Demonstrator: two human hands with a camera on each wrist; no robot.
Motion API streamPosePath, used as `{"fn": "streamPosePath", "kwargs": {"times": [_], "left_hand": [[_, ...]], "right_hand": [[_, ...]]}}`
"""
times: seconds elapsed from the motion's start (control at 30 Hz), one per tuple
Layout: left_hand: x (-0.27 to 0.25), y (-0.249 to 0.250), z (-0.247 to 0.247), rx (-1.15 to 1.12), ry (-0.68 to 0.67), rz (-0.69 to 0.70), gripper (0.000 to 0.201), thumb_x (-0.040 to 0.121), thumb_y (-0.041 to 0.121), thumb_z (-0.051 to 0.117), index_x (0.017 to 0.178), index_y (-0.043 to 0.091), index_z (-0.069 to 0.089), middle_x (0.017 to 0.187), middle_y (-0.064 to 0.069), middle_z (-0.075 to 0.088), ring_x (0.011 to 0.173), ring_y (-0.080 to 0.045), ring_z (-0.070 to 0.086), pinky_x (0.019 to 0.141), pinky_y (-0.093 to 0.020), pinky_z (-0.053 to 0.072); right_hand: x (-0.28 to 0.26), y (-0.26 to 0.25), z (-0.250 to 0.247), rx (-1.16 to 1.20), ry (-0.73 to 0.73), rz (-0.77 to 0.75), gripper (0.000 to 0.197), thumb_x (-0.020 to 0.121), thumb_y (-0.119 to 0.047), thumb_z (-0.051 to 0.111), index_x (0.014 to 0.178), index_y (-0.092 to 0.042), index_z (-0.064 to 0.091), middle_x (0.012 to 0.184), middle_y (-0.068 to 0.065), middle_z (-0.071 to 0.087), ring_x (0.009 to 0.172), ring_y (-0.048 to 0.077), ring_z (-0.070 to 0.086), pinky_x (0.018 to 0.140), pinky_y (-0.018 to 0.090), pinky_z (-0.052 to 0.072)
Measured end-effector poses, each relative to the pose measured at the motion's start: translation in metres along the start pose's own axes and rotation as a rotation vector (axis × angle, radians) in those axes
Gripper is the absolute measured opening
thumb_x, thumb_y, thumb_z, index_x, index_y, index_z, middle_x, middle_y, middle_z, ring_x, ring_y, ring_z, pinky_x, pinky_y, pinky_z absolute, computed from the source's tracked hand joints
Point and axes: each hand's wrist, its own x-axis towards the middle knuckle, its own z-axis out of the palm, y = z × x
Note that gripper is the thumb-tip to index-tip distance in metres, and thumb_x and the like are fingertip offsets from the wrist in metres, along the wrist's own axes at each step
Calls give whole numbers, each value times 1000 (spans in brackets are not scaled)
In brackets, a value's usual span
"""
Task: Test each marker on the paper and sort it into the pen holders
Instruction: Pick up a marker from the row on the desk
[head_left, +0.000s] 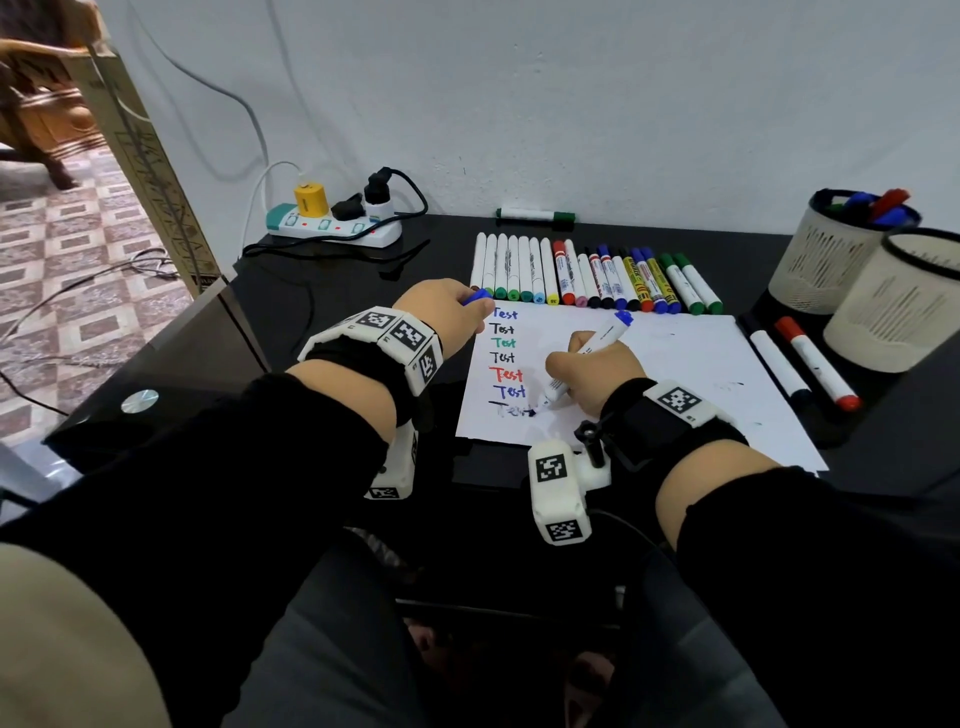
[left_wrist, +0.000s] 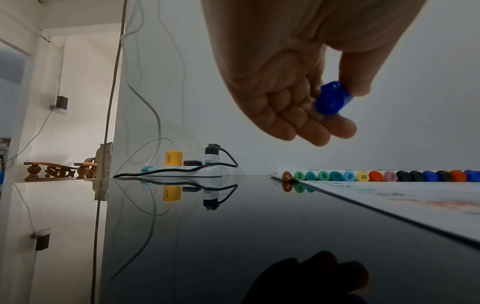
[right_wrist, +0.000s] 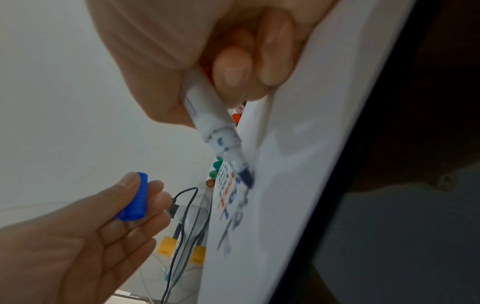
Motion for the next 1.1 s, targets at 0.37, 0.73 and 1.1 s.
{"fn": "streamPosePath", "kwargs": {"times": [0.37, 0.73, 1.1], "left_hand": [[2, -1, 1, -12, 4, -3, 30, 97, 39, 42, 105, 19, 63, 74, 12, 56, 63, -5, 48, 63, -24, 35], [0, 0, 0, -9, 1, -3, 30, 97, 39, 42, 104, 18, 63, 80, 9, 59, 65, -7, 50, 69, -26, 37], [-2, 1, -1, -10, -7, -1, 31, 97, 38, 42, 100, 17, 64, 85, 4, 61, 61, -8, 47, 61, -24, 37]], "right_hand": [[1, 2, 1, 21, 38, -17, 32, 80, -9, 55, 57, -16, 34, 60, 4, 39, 58, 18, 38, 56, 27, 32], [2, 5, -3, 146, 46, -48, 38, 90, -43, 57, 65, -18, 46, 44, 0, 51, 40, 11, 42, 49, 25, 35], [0, 5, 2, 75, 10, -100, 39, 84, -27, 64, 59, -16, 37, 51, 7, 54, 49, 19, 44, 54, 27, 36]]}}
